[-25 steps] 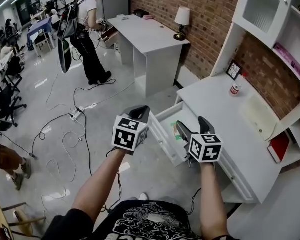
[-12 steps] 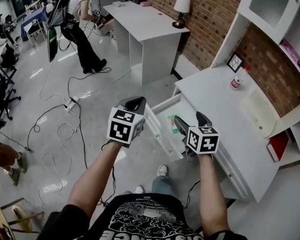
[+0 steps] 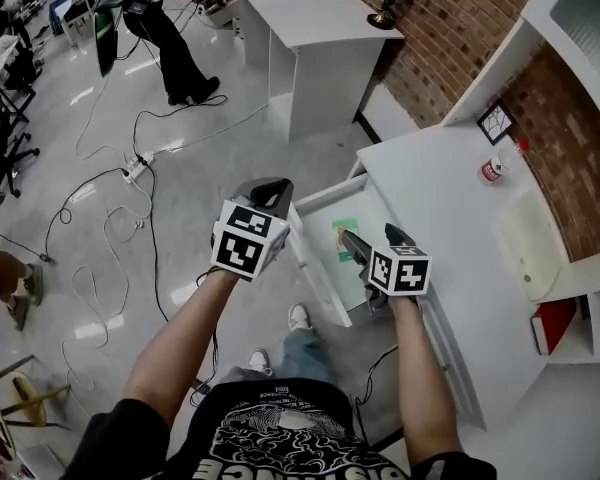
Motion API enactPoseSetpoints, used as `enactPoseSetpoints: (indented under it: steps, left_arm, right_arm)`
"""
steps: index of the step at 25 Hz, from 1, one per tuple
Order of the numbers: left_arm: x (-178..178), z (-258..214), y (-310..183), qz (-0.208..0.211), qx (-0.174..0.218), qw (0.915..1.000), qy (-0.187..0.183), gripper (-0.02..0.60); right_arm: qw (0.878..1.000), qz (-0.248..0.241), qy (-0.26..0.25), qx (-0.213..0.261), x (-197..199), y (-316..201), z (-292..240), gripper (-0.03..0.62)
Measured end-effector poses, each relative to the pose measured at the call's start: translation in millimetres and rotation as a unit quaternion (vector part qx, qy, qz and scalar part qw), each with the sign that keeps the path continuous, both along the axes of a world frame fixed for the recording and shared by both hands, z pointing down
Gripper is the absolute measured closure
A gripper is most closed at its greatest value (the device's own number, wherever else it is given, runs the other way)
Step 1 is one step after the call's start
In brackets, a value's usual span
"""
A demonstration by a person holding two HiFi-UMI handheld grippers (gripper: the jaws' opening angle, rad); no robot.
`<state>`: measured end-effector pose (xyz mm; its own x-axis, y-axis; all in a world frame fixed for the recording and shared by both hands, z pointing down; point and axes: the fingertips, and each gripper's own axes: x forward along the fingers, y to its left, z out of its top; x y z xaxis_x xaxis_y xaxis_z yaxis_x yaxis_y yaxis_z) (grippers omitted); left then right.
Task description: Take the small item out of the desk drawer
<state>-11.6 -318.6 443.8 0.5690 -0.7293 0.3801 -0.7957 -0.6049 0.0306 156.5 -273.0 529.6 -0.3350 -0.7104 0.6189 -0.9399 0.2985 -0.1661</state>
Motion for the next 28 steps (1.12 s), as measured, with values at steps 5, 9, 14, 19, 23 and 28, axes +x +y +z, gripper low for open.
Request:
enactPoseSetpoints:
  steps: [5,9,14,19,23,28]
  left_arm:
    - [7,28,-21,-0.02,-0.019,0.9996,-0.004,0.577]
    - [14,47,-35,-0.027,-0.029,0.9992,-0.01,0.577]
    - [16,71,-43,-0.044,-0.05,0.9977,-0.01,0.577]
    - [11,90,-56,-0.064,-0.063,0.9959,-0.008,0.577]
    - [1,101,-65,-0.079,-0.067,0.9946,-0.012,0.577]
    - [-10,112,-74,-0.098,-0.073,0.9924,-0.017,0.577]
  right_arm:
    - [0.998,-0.024,0.005,-0.051,5,-16,45,0.157]
    - [0.996,-0.036,0.016,-0.083,10,-30,75,0.157]
    - [0.99,-0.057,0.026,-0.13,10,-39,123,0.152]
    - [0.984,-0.054,0.035,-0.166,14,-49,162,0.151]
    - [0.98,-0.052,0.034,-0.189,18,-61,187,0.151]
    - [0.975,-0.051,0.035,-0.214,22,-70,215,0.151]
